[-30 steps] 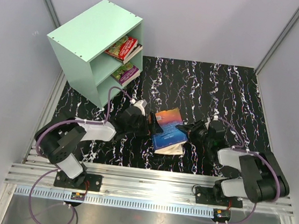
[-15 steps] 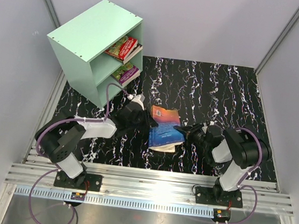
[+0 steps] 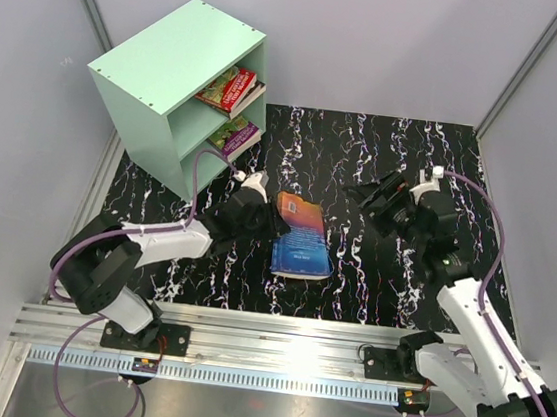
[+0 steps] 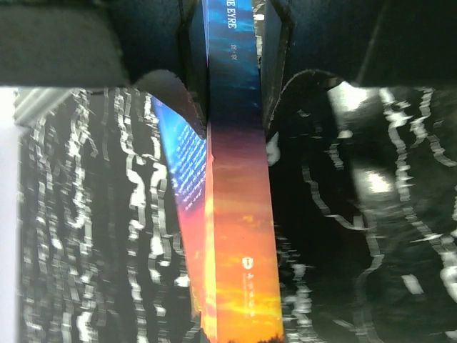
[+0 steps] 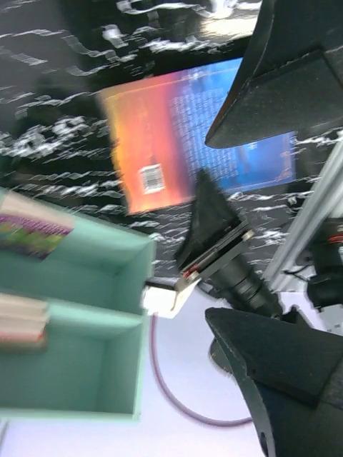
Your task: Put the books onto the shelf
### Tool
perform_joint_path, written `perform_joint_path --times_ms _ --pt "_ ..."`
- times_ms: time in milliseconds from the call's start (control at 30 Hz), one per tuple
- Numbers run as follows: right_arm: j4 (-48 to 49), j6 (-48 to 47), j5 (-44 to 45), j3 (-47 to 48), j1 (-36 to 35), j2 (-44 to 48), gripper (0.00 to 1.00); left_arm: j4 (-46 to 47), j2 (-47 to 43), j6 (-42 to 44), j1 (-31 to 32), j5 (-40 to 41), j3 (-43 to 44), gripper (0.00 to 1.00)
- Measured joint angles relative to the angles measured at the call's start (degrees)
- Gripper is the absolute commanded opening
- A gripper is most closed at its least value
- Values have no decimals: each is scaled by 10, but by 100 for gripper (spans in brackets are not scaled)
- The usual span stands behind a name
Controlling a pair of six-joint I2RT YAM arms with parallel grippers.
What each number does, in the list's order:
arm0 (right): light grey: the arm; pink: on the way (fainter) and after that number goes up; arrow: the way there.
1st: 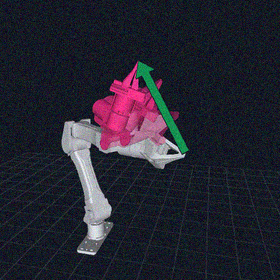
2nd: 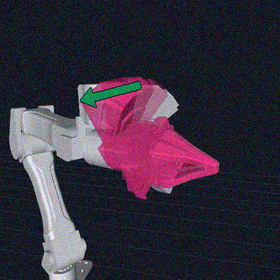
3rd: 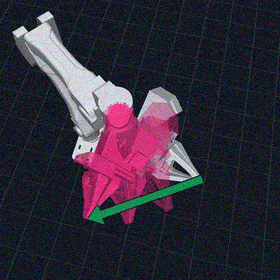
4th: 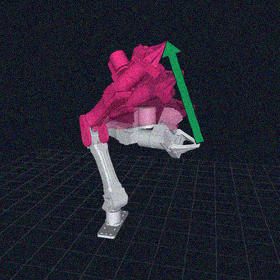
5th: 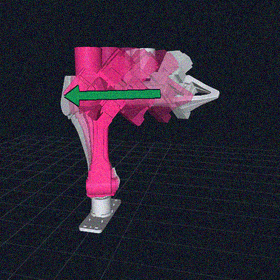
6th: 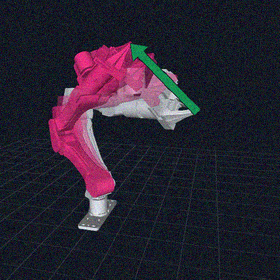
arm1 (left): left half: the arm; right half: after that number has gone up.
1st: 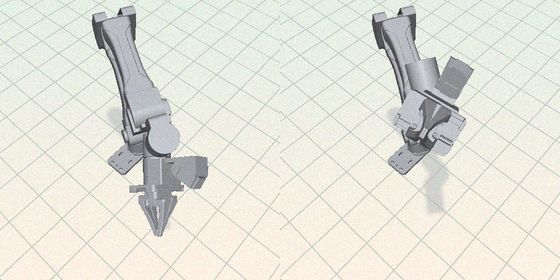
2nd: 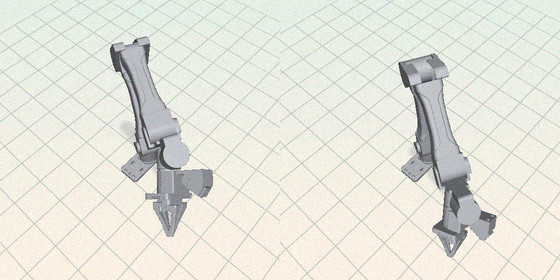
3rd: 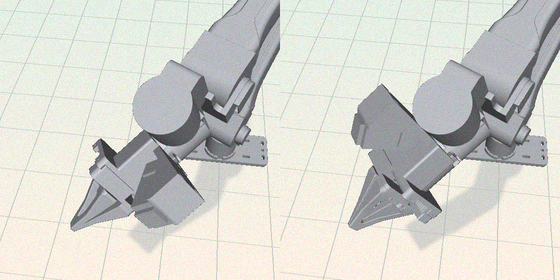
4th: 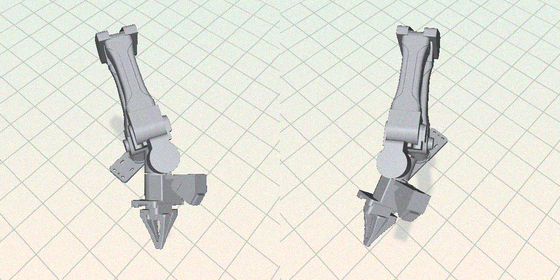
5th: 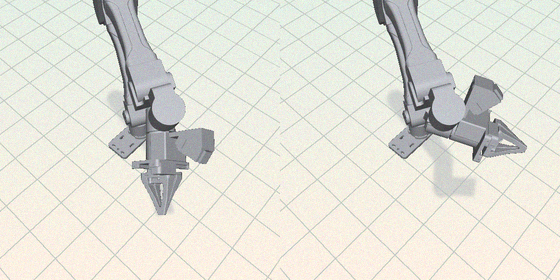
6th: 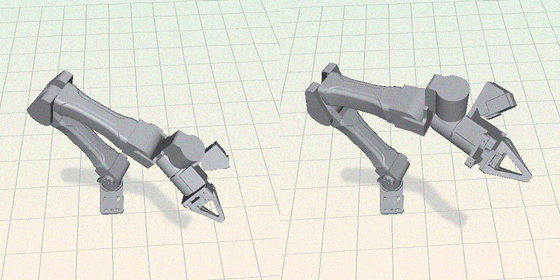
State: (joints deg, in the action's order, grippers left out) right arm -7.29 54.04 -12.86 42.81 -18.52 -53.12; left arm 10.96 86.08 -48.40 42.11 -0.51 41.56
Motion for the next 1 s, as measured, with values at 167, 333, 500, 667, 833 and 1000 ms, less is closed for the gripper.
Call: perform_joint_path --times_ms 167,333,500,667,833,1000 --pt "-5 36 -52 -93 0 3 100 -21 1 -29 -1 15 8 0" --pt "0 117 -99 -233 0 -2 100 -37 1 -84 1 34 32 0" --pt "130 203 -137 -277 0 -37 100 -45 12 -143 1 50 51 0" --pt "275 278 -148 -329 0 -86 100 -43 30 -185 0 51 60 0" --pt "402 333 -154 -362 0 -160 100 -35 45 -228 -2 49 64 0" --pt "516 367 -154 -380 0 -230 100 -26 68 -276 -2 46 78 0"
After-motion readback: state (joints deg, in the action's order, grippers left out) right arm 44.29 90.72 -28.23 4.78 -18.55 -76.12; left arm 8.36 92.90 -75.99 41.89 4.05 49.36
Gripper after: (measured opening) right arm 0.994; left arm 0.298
